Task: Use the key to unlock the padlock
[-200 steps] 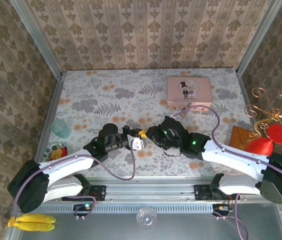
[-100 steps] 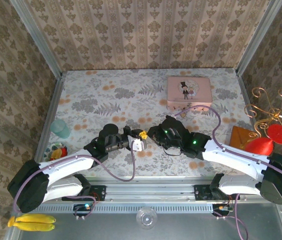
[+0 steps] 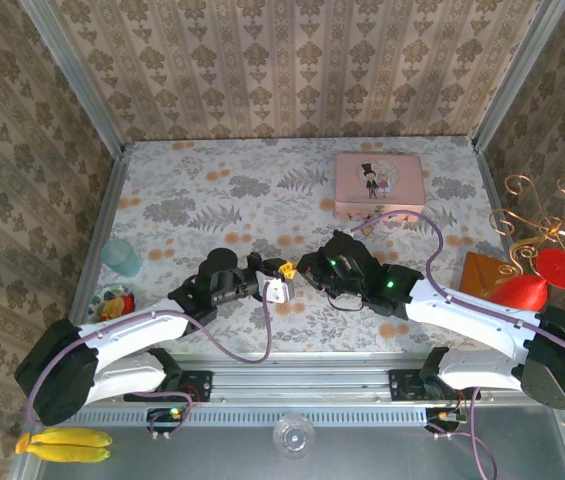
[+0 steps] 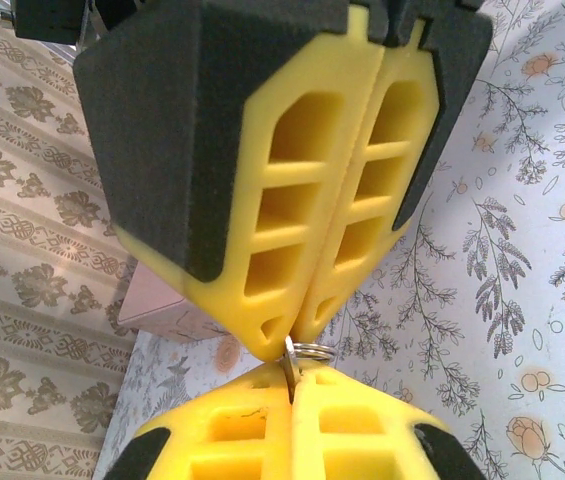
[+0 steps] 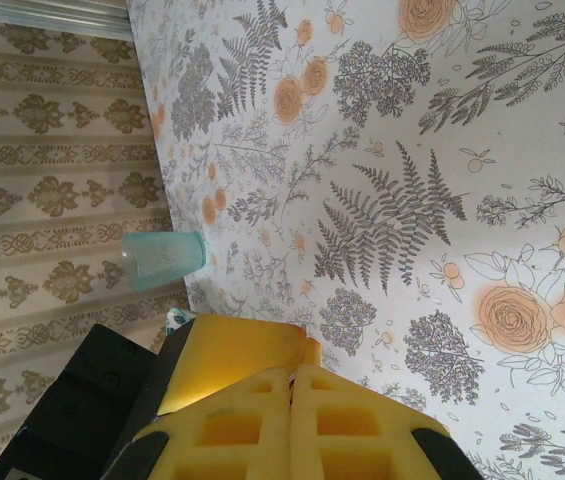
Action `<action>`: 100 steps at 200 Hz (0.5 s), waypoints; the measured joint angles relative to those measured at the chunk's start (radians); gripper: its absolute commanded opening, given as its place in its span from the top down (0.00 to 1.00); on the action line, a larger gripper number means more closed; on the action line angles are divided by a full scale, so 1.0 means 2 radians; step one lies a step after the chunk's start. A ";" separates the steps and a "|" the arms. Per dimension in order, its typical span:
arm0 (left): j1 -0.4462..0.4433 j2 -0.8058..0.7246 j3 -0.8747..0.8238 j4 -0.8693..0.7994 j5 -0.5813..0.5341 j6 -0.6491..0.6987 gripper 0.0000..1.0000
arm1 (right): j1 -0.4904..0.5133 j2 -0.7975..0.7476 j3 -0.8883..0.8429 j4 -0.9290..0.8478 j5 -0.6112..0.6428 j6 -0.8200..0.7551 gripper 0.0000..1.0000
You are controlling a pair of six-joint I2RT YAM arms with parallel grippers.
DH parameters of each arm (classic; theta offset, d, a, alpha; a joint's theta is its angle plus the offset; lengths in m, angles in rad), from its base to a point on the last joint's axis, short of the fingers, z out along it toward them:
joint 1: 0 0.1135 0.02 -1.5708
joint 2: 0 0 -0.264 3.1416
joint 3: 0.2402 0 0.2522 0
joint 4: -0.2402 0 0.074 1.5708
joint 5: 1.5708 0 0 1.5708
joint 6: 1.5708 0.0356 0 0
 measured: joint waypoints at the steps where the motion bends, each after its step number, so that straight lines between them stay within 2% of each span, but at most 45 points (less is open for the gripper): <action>1: 0.000 0.000 0.000 0.001 0.000 0.000 0.88 | 0.000 0.000 0.000 0.000 0.000 0.000 1.00; 43: -0.003 0.002 -0.018 0.044 -0.004 -0.027 0.67 | -0.008 -0.002 -0.002 -0.001 0.000 -0.014 1.00; 100: 0.010 -0.056 -0.023 0.050 -0.034 -0.169 0.57 | -0.037 -0.037 -0.036 0.016 0.014 -0.056 1.00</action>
